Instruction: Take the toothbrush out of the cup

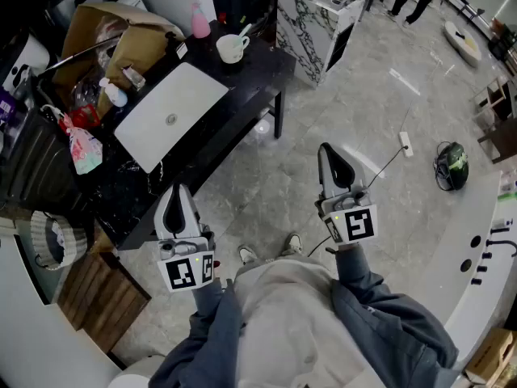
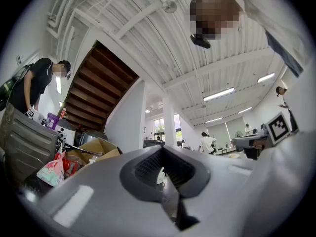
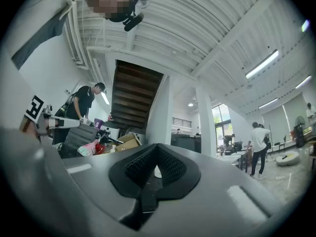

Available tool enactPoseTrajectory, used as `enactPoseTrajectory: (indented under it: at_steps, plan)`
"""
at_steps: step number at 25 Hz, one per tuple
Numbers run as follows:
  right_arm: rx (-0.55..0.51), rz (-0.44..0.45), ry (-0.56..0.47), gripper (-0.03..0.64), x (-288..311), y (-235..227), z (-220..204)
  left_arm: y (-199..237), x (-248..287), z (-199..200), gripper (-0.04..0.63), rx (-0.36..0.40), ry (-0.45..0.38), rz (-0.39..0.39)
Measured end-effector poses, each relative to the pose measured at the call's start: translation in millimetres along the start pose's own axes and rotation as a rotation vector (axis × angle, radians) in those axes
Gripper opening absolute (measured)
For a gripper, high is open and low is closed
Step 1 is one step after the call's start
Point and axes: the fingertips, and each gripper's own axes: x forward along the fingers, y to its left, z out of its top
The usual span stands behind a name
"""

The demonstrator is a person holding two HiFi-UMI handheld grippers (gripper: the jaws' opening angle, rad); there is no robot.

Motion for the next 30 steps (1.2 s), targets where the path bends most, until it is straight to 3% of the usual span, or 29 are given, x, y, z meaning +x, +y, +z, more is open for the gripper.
enactPoseTrajectory:
  at_steps: [30]
  plan:
    - [0.02, 0.019, -0.027, 0.005, 4.6, -0.9, -1.1, -0.6, 3.1, -1.6, 0.06, 0.043, -0.006, 0.012]
